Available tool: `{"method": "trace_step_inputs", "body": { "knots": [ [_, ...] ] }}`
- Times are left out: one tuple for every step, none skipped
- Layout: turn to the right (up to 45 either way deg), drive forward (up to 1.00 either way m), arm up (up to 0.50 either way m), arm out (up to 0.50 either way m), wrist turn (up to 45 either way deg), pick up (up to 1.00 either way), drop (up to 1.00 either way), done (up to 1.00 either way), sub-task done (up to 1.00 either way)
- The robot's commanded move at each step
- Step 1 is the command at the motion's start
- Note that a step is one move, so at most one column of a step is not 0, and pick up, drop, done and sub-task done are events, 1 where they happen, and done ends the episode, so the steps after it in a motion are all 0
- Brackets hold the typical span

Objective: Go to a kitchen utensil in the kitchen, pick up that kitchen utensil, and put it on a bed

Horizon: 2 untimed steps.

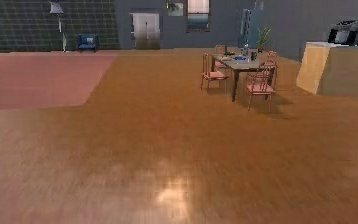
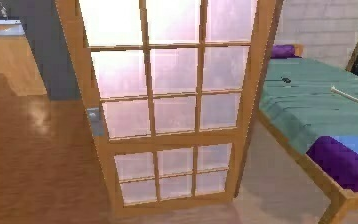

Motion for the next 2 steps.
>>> {"method": "trace_step_inputs", "body": {
  "knots": [
    [0.0,1.0,0.0,0.0,0.0,0.0,0.0,0.0,0.0],
    [0.0,1.0,0.0,0.0,0.0,0.0,0.0,0.0,0.0]
  ]
}}
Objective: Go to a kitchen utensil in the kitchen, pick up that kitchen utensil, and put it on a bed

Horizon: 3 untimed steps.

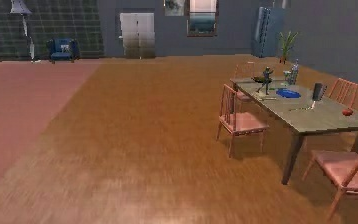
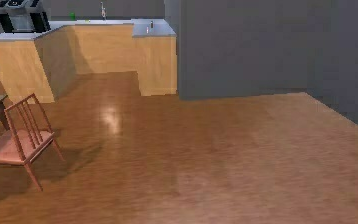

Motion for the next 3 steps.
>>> {"method": "trace_step_inputs", "body": {
  "knots": [
    [-3.0,0.0,0.0,0.0,0.0,0.0,0.0,0.0,0.0],
    [0.0,1.0,0.0,0.0,0.0,0.0,0.0,0.0,0.0],
    [0.0,1.0,0.0,0.0,0.0,0.0,0.0,0.0,0.0]
  ]
}}
